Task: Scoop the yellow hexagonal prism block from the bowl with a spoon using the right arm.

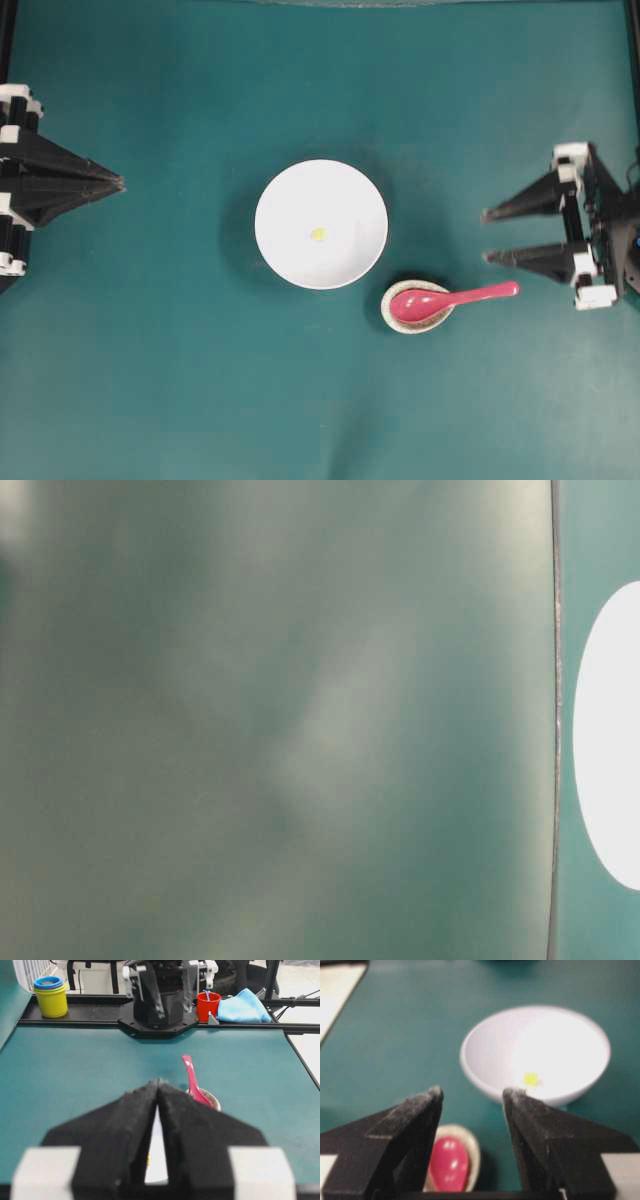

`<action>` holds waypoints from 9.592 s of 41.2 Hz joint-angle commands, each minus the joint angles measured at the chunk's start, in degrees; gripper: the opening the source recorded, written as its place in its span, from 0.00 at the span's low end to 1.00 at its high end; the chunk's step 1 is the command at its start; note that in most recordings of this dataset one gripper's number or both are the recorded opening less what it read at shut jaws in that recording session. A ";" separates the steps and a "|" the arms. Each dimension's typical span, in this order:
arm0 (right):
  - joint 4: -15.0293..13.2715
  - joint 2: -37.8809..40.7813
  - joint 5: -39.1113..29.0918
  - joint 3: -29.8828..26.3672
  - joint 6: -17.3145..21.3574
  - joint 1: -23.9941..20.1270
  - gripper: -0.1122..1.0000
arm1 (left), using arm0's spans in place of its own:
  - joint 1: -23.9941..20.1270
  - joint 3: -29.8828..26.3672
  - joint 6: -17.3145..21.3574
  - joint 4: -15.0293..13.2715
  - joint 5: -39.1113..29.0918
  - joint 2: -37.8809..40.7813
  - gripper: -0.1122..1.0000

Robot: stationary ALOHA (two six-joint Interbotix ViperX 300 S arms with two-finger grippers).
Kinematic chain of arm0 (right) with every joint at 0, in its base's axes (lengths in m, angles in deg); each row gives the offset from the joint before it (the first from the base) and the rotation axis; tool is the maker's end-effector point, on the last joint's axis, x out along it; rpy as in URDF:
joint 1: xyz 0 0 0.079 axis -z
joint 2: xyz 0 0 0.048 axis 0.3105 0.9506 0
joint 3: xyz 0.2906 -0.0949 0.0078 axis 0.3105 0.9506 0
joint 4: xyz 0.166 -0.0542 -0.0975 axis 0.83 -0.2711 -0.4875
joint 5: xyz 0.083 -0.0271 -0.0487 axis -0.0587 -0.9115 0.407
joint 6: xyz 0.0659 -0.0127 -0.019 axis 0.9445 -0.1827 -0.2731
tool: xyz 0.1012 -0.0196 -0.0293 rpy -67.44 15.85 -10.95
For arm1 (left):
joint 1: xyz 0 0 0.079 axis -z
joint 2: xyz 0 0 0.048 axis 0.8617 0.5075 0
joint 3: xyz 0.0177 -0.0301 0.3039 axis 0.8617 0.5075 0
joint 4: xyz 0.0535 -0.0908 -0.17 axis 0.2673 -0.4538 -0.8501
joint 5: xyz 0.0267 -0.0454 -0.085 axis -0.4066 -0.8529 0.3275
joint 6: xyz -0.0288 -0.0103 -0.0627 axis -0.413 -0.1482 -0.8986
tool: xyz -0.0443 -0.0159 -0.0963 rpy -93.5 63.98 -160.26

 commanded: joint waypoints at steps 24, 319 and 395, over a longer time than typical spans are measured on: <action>6.59 29.00 28.39 3.78 1.67 -8.35 0.61 | -0.09 -1.67 0.70 0.26 -0.26 0.00 0.18; 9.05 37.27 -69.52 -51.33 5.89 9.93 0.32 | -0.09 -1.49 -0.44 0.26 -3.34 0.62 0.18; 1.14 34.10 -70.14 -57.30 5.54 10.28 0.19 | -0.09 -1.49 -0.53 0.26 -3.34 0.62 0.18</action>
